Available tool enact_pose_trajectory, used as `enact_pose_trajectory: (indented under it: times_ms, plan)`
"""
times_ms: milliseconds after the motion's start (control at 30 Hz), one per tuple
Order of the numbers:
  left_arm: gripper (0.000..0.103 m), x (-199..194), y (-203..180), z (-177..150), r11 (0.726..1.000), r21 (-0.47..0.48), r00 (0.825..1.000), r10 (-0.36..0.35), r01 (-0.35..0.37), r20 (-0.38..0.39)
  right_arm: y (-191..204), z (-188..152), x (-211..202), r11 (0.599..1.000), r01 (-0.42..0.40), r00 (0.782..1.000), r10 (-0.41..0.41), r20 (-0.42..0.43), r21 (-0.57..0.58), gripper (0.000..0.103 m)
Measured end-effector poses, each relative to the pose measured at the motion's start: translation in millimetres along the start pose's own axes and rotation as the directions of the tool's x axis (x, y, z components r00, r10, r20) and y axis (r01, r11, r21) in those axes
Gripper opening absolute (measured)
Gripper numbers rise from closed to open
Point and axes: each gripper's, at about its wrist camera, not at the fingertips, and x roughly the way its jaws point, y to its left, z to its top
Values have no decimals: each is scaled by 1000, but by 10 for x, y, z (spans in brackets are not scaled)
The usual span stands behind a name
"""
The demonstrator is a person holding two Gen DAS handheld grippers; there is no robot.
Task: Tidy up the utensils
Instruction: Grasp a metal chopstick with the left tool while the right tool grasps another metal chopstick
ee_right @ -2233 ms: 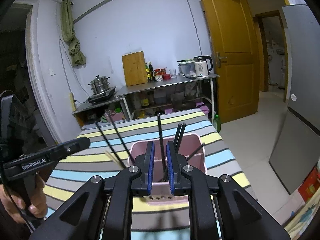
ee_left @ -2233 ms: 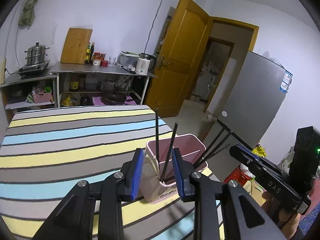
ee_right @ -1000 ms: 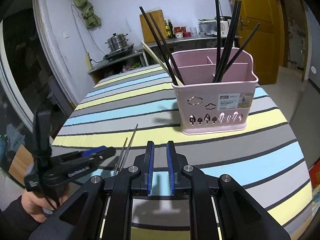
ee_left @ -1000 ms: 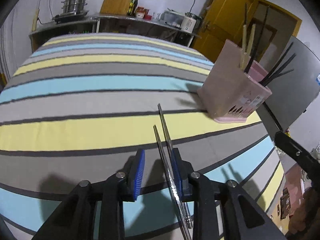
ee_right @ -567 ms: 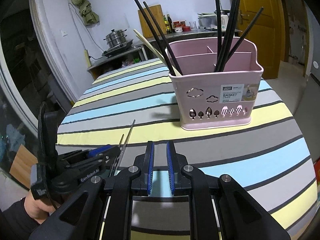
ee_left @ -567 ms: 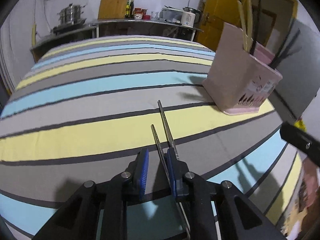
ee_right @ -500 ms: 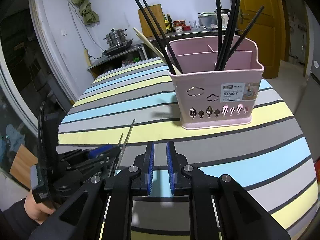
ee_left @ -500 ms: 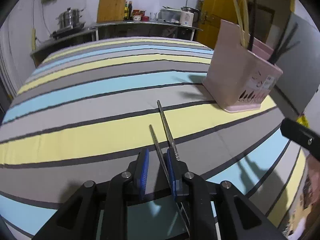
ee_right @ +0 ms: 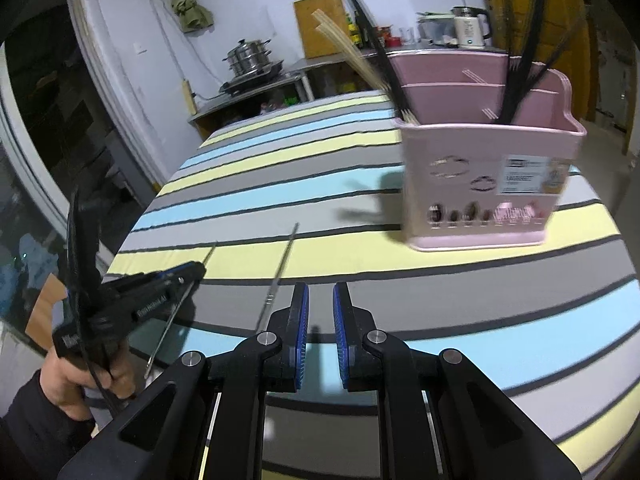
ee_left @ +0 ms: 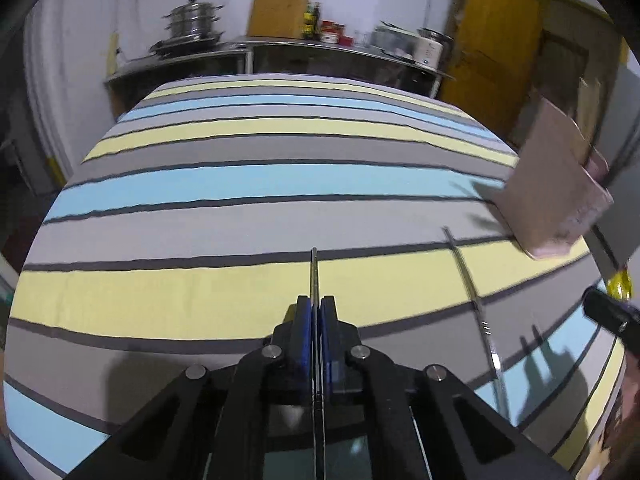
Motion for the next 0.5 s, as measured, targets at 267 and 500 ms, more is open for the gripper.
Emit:
enact_pose_trajectory:
  times_ms: [267,500]
  plan:
    - [5,-9,269,8,997,-72,999,-39,39,3,255,129,559,998,-27,997,22,-79,-53,13]
    - [5,-5,178,9,1000,-11,1000,-13,13,-12,294,190,918,998,-4,991,-6,-134,-68,13]
